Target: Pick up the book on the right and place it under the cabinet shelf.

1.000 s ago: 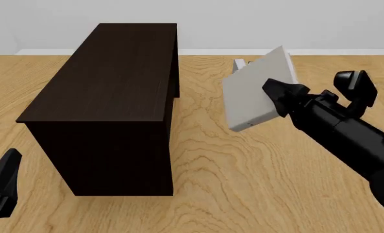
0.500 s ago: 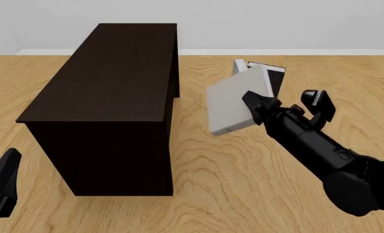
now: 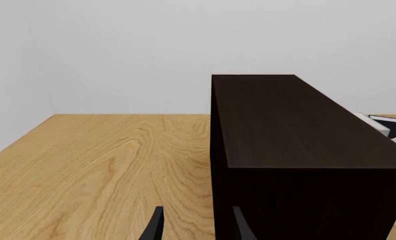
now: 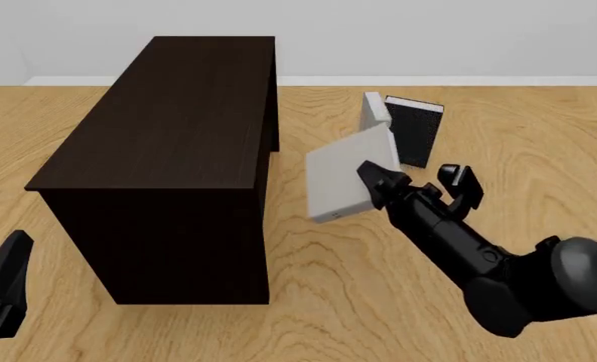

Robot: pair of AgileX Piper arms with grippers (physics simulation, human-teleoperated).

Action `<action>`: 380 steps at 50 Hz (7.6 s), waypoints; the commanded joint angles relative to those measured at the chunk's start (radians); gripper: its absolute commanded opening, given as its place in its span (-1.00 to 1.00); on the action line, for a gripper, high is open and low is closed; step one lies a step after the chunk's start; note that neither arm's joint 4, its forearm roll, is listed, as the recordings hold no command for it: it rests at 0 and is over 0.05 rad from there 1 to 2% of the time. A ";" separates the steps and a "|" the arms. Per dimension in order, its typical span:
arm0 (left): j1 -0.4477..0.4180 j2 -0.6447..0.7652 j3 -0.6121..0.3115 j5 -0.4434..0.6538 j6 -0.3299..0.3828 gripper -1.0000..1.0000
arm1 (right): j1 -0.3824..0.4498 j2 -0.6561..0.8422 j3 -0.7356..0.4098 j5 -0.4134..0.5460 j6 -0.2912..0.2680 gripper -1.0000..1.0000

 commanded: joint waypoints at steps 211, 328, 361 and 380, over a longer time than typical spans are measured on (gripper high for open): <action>-0.017 -0.007 0.000 0.007 0.001 1.00 | -0.247 -0.243 -0.184 0.937 -0.496 1.00; -0.017 -0.010 -0.009 0.018 0.003 1.00 | -0.150 0.259 -0.425 0.892 -0.481 1.00; -0.018 -0.010 -0.007 0.015 0.003 1.00 | -0.060 0.303 -0.568 0.982 -0.497 1.00; -0.018 -0.010 -0.001 0.009 0.003 1.00 | -0.022 0.294 -0.631 1.046 -0.523 1.00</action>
